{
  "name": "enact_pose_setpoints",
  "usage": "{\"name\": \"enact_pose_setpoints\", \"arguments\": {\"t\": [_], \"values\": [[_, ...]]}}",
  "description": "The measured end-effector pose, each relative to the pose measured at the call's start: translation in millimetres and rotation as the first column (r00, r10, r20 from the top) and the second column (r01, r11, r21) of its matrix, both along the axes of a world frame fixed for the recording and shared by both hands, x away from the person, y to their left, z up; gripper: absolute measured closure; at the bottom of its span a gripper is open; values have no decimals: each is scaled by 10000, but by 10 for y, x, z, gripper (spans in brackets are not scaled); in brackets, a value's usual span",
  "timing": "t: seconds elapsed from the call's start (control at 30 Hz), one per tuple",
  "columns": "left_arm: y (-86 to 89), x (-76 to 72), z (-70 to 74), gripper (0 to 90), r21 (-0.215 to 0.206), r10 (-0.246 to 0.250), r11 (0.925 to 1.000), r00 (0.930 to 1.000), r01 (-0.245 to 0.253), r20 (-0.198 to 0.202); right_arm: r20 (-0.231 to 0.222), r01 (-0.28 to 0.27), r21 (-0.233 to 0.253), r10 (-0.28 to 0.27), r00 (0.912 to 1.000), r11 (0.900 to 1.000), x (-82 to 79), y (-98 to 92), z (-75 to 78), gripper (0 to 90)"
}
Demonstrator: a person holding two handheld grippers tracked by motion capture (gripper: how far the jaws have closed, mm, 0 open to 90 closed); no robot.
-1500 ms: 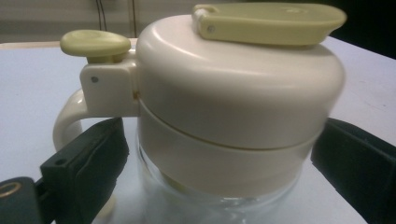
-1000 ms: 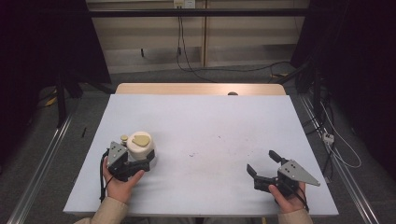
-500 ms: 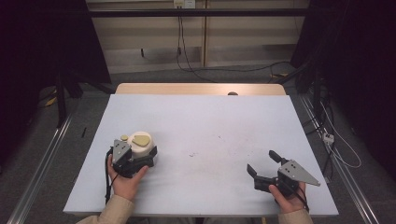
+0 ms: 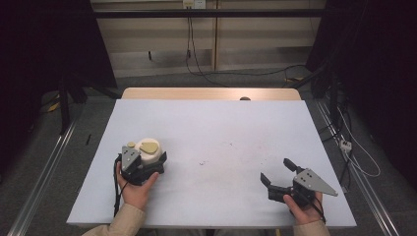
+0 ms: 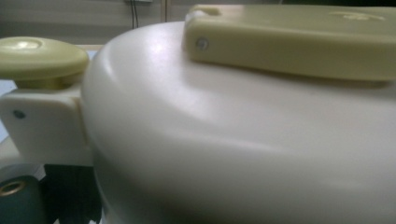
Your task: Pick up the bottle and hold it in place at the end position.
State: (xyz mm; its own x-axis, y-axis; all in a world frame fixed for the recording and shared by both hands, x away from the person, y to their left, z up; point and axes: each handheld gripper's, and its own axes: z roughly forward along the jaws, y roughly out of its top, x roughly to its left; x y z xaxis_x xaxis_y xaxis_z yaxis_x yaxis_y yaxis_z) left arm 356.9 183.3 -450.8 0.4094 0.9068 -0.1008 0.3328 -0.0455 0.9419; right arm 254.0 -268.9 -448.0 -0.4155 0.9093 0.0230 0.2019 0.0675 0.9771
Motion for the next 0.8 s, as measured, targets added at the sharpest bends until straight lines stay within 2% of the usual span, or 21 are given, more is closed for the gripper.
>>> {"name": "enact_pose_setpoints", "arguments": {"t": [0.13, 0.37, 0.57, 0.8], "values": [[0, 4, 7, 52, 28, 12, 10000, 10000, -12, -9, 18, -14, 15, 14, 10000, 10000, 2, -5, -1, 49], [16, 19, 29, 55, -194, -104, 9998, 9999, 104, 25, 41, 21, 39, -21, 10000, 10000, -1, -13, 3, 50], [-27, 5, 116, 59, -250, -487, 9984, 9980, 498, 412, 81, -8, 63, 7, 10000, 10000, -2, -12, 4, 50], [-45, 28, 167, 60, -335, -754, 9964, 9955, 774, 574, 103, -10, 106, 9, 9999, 9999, -5, -13, 6, 49]]}}
